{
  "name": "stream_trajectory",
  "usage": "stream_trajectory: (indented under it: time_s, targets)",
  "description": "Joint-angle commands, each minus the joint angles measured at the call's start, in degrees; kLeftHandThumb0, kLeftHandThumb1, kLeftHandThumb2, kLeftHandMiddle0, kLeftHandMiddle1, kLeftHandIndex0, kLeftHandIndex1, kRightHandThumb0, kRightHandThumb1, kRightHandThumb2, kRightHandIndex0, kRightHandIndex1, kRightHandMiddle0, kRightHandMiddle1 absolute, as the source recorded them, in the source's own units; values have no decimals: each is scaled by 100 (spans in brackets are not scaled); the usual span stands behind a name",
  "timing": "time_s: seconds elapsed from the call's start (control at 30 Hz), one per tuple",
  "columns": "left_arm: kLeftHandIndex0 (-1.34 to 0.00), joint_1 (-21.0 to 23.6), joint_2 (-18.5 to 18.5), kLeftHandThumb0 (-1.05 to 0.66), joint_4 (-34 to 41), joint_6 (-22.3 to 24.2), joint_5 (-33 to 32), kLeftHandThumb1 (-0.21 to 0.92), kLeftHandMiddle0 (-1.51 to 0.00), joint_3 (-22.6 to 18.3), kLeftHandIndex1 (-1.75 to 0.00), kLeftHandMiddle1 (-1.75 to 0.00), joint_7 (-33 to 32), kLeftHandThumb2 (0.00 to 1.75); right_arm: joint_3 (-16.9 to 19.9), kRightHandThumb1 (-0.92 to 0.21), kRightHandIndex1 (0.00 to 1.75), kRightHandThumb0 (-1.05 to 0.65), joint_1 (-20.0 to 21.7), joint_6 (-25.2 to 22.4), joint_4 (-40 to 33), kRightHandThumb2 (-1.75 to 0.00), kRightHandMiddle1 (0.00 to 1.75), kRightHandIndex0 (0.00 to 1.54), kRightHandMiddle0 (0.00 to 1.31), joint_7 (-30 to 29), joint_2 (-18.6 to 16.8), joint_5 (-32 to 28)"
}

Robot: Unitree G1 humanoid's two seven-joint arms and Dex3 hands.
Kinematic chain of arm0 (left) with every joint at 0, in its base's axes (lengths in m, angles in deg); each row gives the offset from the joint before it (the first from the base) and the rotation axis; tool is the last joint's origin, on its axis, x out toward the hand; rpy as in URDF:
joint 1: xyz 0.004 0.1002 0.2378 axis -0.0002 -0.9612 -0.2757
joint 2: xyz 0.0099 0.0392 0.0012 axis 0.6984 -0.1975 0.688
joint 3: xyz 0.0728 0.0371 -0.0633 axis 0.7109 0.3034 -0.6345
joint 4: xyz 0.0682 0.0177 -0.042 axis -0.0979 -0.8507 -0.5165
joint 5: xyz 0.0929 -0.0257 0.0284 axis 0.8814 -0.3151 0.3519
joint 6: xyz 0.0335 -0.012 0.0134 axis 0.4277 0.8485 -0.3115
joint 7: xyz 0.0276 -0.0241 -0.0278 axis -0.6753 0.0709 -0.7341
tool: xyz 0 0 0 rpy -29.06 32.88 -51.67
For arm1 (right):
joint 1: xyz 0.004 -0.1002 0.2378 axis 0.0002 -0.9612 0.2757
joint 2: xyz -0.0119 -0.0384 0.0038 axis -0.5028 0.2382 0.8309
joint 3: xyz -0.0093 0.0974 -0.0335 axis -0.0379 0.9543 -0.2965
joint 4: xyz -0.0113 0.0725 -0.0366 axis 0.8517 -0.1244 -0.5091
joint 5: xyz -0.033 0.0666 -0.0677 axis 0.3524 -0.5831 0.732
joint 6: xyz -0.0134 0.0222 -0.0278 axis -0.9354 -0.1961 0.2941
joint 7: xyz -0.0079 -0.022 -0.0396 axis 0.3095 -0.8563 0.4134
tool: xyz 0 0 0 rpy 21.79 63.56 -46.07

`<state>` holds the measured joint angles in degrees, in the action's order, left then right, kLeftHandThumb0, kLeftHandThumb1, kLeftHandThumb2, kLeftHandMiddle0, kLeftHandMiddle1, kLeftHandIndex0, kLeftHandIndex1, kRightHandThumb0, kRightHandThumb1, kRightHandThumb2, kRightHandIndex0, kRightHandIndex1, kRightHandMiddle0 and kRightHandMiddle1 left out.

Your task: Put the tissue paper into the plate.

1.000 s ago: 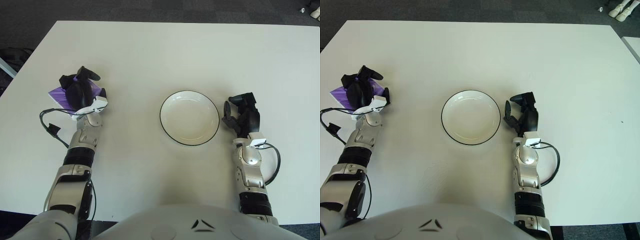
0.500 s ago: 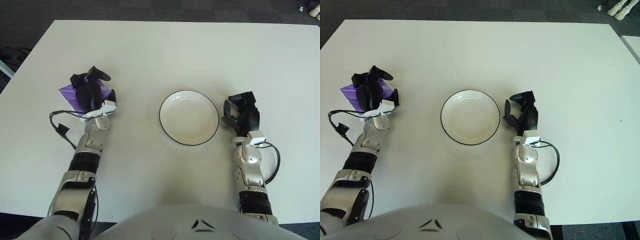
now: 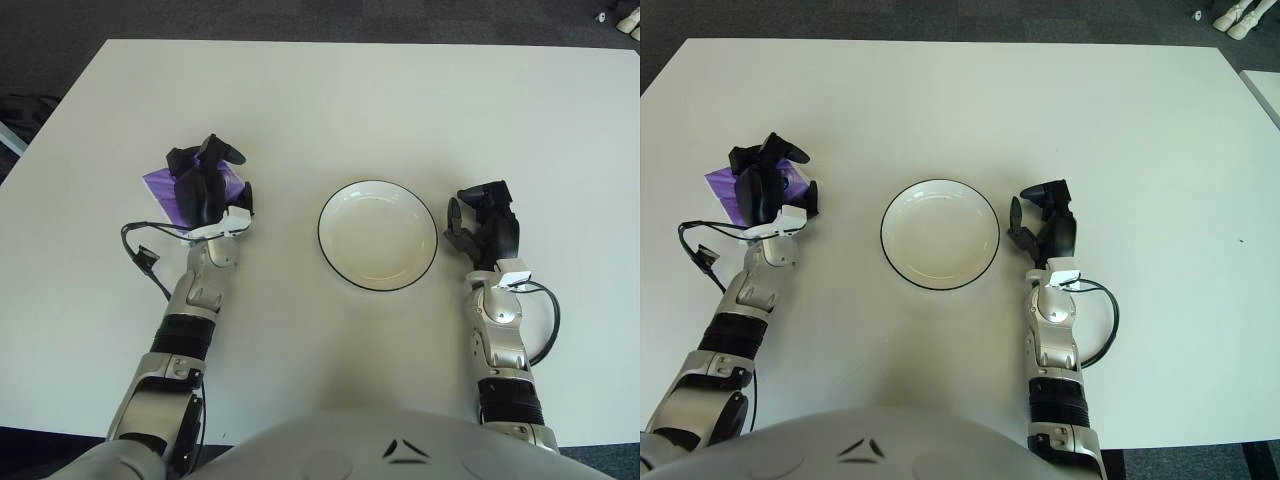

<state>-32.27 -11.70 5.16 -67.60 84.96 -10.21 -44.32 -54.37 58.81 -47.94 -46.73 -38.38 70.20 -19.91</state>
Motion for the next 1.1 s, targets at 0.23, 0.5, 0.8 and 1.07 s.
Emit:
stream_trajectory:
  time_s: [0.23,0.5,0.8,1.07]
  targets:
    - [-59,-315,-78,0,395,-281,183,5,-88,308,-175,-157,116,157,72,-71,132,-38,-245,-406,382,-82,175,64,32,96,0,-186]
    - [-65,-248,32,0,878,-650,259,-5,-94,151,-175,-158,13,168,6,-71,133,-38,-232,-346,379,-82,175,64,32,-56,-58,-68]
    - [-69,-249,94,0,1296,-957,677,-10,-97,-133,-175,-161,-564,174,-1,-69,135,-38,-192,-397,438,-85,175,67,33,-17,-7,-126]
    - [-69,-290,24,0,1615,-909,926,-10,-96,-317,-175,-163,-886,175,21,-69,134,-38,-164,-302,551,-85,175,65,33,-39,27,-119]
